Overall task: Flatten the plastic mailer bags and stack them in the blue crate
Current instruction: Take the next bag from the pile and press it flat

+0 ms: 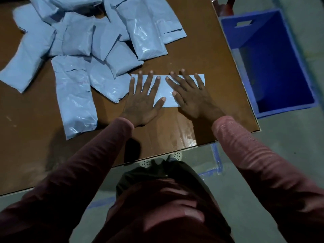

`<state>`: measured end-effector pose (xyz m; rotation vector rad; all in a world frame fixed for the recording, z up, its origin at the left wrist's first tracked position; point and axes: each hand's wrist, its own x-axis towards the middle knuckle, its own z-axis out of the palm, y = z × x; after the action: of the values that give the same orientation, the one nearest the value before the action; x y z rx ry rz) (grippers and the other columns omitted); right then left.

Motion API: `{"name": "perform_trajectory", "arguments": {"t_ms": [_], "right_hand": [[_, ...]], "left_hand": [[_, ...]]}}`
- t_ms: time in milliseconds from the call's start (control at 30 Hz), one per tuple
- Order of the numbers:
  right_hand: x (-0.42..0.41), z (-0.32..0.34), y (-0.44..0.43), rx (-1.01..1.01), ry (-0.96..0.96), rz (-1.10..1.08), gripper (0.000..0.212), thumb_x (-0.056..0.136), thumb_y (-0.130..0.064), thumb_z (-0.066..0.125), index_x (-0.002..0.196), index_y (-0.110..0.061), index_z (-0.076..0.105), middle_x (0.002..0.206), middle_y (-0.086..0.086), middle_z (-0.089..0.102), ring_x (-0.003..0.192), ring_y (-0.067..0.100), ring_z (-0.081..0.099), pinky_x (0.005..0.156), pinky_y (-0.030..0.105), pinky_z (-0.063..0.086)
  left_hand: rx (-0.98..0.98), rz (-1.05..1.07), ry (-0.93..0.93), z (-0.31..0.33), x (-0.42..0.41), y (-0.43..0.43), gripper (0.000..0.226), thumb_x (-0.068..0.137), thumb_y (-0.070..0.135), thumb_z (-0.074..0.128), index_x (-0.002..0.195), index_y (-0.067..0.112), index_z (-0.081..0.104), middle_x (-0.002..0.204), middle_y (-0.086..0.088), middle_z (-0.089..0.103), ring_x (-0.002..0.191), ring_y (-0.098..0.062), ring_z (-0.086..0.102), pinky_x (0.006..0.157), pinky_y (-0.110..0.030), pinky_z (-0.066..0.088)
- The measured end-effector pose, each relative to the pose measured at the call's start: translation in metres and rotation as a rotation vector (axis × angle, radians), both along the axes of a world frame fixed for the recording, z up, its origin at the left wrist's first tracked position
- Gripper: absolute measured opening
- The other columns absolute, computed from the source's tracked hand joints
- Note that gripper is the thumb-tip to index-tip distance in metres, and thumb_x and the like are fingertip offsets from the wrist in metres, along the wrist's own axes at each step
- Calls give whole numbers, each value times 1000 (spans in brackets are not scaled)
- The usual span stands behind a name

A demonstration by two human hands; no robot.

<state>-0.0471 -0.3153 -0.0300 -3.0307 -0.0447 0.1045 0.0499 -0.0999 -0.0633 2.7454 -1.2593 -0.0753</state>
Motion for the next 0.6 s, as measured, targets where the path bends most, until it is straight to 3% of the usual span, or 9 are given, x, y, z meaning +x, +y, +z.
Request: {"name": "perform_trajectory", "arguments": {"t_ms": [200,300,433,600], "right_hand": [[1,12,-3,-26,16,57,55,111,-46,13,164,-31,6,172,-4,4,159,23,-3,126,58,3],[11,22,2,-80,-20,235,55,113,-43,17,164,-28,8,172,-5,8,159,22,-1,128,52,-1],[38,28,21,-17,7,430,53,113,-41,20,164,-26,14,171,-6,13,159,19,0,127,50,8],[52,20,21,-23,13,479,52,113,-39,20,164,-30,12,172,-8,10,159,18,-1,127,51,10]], "left_hand": [[-11,64,54,11,-9,3,83,104,67,8,166,12,5,173,-18,-3,159,-39,-5,128,-58,2],[-77,154,104,10,-34,17,84,105,61,13,165,4,1,172,-19,-8,159,-34,-11,130,-51,-1],[-128,174,37,5,-59,33,77,109,51,20,163,-1,7,173,-18,0,161,-30,-4,130,-48,7],[-139,183,9,1,-59,39,73,110,47,23,164,0,11,173,-16,5,161,-28,0,130,-47,9]]}}
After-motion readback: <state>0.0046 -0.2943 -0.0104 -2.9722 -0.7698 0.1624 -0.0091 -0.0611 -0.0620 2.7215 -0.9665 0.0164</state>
